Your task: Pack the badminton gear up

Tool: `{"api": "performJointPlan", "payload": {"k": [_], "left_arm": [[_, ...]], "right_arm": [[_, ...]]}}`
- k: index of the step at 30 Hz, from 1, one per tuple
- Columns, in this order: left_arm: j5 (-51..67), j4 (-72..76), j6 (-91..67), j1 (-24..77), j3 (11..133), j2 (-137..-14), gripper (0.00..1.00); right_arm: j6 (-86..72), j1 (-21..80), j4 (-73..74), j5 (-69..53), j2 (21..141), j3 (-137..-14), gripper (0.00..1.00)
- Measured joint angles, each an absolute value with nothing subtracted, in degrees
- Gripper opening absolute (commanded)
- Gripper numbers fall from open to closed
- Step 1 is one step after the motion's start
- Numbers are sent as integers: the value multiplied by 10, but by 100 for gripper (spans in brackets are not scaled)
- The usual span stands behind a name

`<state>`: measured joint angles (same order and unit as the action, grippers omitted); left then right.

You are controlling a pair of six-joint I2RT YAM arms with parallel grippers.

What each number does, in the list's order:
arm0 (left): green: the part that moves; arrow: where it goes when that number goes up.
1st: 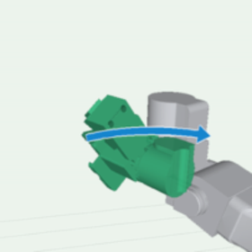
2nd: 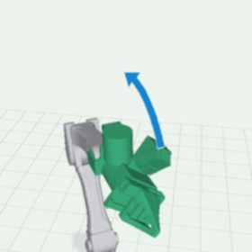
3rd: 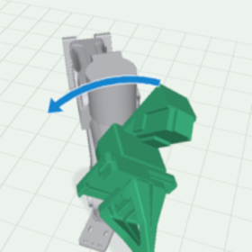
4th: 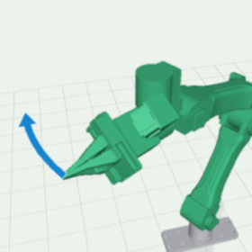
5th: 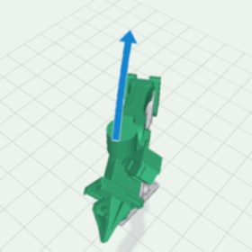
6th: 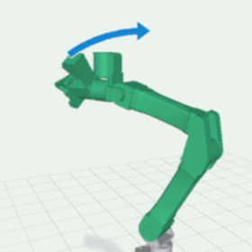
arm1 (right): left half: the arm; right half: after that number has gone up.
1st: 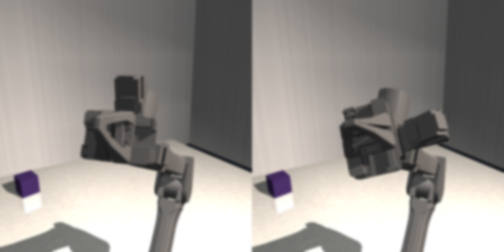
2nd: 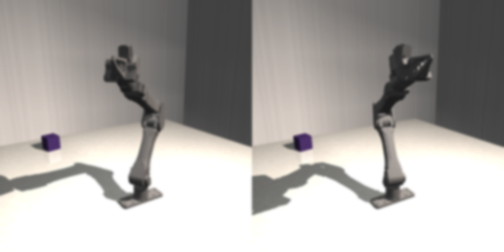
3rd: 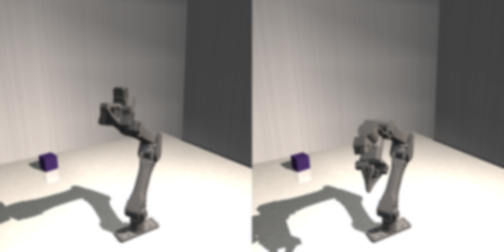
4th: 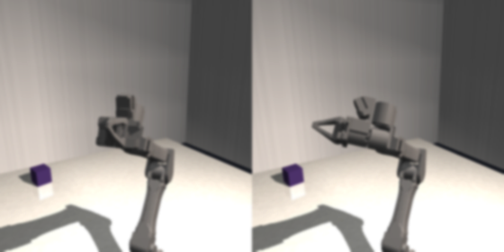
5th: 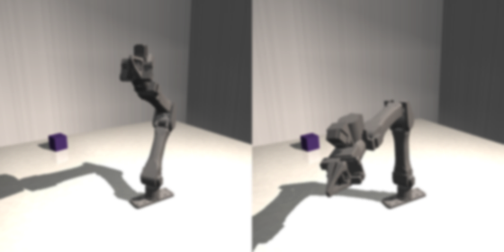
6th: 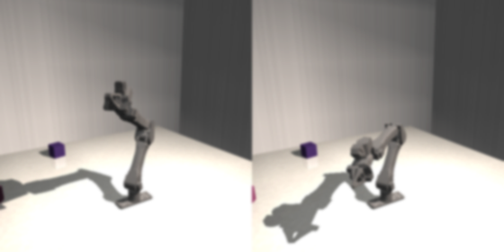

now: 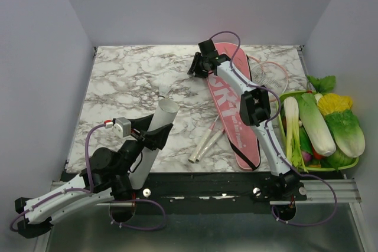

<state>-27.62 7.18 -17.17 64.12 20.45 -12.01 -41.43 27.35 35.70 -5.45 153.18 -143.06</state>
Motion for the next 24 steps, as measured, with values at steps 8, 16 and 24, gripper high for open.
{"api": "performJointPlan", "payload": {"k": [8,16,24], "left_arm": [[-276,72,-172,641,204,-121,0],[-279,80,-171,641,205,-137,0],[-279,90,-171,641,205,-155,0]], "right_arm": [[-415,273,356,-57,1532,-1431,62],[-417,273,353,-66,1537,-1433,59],[-425,273,343,-71,1548,-1438,49]]}}
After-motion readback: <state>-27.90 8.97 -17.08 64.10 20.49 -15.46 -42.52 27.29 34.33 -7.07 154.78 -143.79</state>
